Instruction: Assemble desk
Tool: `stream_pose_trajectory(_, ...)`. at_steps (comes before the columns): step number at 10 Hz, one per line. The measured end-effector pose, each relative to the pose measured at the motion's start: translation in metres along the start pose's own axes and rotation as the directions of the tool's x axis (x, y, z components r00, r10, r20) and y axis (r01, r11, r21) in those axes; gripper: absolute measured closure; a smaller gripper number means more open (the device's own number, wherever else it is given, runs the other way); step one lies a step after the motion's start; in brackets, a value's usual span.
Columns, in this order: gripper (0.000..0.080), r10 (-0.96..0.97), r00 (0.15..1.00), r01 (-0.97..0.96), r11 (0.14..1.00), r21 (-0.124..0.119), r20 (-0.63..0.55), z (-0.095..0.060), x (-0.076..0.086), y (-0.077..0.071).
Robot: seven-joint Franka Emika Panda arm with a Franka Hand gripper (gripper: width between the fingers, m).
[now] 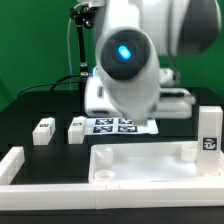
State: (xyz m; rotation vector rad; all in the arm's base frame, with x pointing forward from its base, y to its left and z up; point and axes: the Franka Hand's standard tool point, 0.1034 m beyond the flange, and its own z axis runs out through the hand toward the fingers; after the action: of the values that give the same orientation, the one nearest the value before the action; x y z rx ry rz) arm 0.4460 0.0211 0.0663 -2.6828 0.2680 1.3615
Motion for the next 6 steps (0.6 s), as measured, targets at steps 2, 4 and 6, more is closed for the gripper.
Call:
stream_pose_trajectory(2,0.0512,-0.005,1.0,0.005,1.0,0.01,-0.012,-0.016,-0.007,0.01)
stream_pose_trajectory(4,0.0512,-0.004,0.999,0.004,1.0,0.009,-0.042,-0.017,-0.001,0.009)
stream_pose_trajectory(6,0.0512,-0.003,0.999,0.003,1.0,0.02,-0.034,-0.023,-0.002,0.011)
